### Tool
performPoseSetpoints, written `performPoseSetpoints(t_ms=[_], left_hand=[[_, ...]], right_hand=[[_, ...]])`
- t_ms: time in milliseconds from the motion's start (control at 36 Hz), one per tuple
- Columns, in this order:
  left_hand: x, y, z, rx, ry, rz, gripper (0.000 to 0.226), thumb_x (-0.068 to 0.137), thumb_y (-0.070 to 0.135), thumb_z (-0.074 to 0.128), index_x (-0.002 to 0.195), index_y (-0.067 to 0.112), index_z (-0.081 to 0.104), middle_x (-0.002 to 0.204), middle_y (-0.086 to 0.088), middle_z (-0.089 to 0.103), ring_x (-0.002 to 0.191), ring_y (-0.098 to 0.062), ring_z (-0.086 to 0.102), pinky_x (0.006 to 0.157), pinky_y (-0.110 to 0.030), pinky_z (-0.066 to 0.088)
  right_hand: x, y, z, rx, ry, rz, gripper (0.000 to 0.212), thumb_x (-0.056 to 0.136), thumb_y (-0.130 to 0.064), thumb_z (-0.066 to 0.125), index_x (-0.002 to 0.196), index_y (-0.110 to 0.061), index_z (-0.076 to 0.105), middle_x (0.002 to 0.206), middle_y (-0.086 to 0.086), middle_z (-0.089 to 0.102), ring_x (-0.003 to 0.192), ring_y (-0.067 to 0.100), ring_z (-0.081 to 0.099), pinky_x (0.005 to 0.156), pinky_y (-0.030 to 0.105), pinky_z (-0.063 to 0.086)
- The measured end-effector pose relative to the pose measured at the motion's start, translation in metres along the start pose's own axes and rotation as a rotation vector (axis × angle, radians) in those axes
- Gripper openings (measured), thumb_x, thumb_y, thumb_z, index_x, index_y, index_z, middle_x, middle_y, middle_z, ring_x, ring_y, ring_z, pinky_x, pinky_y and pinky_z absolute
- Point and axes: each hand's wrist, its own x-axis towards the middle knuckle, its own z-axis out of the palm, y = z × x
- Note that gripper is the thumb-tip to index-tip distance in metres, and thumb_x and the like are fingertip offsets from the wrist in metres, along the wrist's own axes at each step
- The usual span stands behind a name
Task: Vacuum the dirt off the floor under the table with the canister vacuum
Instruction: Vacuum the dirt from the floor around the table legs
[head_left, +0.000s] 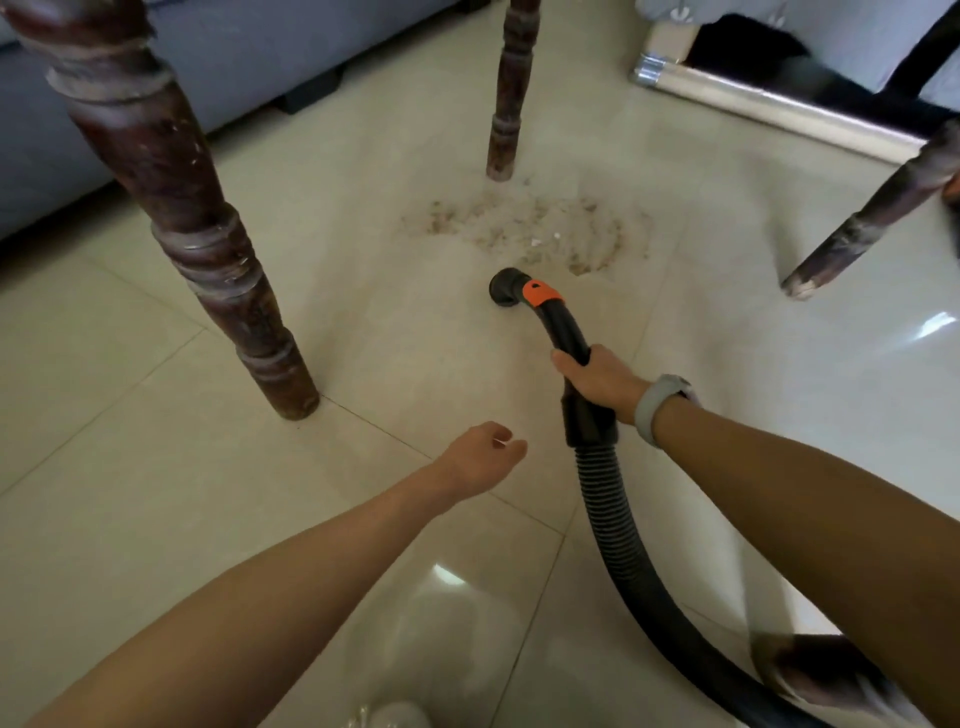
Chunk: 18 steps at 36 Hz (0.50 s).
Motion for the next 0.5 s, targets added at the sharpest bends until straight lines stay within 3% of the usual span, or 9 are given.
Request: performPoseSetpoints(t_ms=[83, 167, 250, 306, 389, 500], left_hand=[[-0.002, 0.007, 0.017, -0.27, -0.115, -0.058, 0.061, 0.096, 0.047, 0.046, 0.145, 0.016, 0.029, 0.132, -0.003, 0.049, 0.11, -0.019, 0.055, 0.091, -0.033, 0.049], [-0.001, 0.007, 0.039, -0.542, -0.135, -0.061, 0.049, 0.095, 0.046, 0.047, 0.133, 0.019, 0.034, 0.115, -0.002, 0.055, 0.103, -0.018, 0.058, 0.086, -0.034, 0.052], [0.003, -0.001, 0.052, -0.639, 0.02, -0.028, 0.036, 0.096, 0.046, 0.046, 0.116, 0.016, 0.041, 0.101, -0.006, 0.057, 0.093, -0.022, 0.062, 0.089, -0.043, 0.053], [0.003, -0.007, 0.051, -0.706, 0.105, 0.003, 0.035, 0.097, 0.043, 0.043, 0.109, 0.011, 0.045, 0.091, -0.01, 0.059, 0.082, -0.024, 0.065, 0.08, -0.041, 0.056], [0.002, -0.017, 0.046, -0.712, 0.209, 0.023, 0.039, 0.098, 0.041, 0.042, 0.11, 0.004, 0.047, 0.08, -0.009, 0.06, 0.066, -0.02, 0.063, 0.068, -0.036, 0.055], [0.004, -0.025, 0.034, -0.661, 0.318, 0.037, 0.038, 0.098, 0.042, 0.044, 0.106, 0.005, 0.05, 0.079, -0.01, 0.06, 0.061, -0.019, 0.061, 0.061, -0.033, 0.054]], right_hand=[[0.016, -0.012, 0.008, 0.188, 0.002, 0.023, 0.041, 0.096, -0.045, 0.049, 0.104, -0.005, 0.05, 0.084, 0.008, 0.055, 0.072, 0.022, 0.054, 0.07, 0.035, 0.044], [0.024, -0.022, 0.025, 0.329, 0.018, 0.037, 0.04, 0.094, -0.043, 0.052, 0.105, -0.004, 0.051, 0.091, 0.01, 0.057, 0.087, 0.028, 0.057, 0.084, 0.041, 0.05], [0.026, -0.029, 0.04, 0.433, 0.016, 0.057, 0.039, 0.093, -0.041, 0.056, 0.105, -0.005, 0.051, 0.098, 0.012, 0.058, 0.09, 0.029, 0.059, 0.091, 0.044, 0.052], [0.026, -0.032, 0.048, 0.471, -0.003, 0.057, 0.04, 0.092, -0.039, 0.058, 0.109, -0.003, 0.053, 0.099, 0.012, 0.059, 0.09, 0.029, 0.06, 0.088, 0.042, 0.052], [0.023, -0.035, 0.058, 0.478, -0.032, 0.04, 0.04, 0.092, -0.036, 0.059, 0.114, -0.003, 0.053, 0.099, 0.01, 0.061, 0.091, 0.027, 0.061, 0.086, 0.039, 0.052], [0.018, -0.036, 0.076, 0.53, -0.133, 0.088, 0.038, 0.091, -0.036, 0.06, 0.113, -0.008, 0.051, 0.101, 0.01, 0.061, 0.095, 0.03, 0.062, 0.087, 0.043, 0.053]])
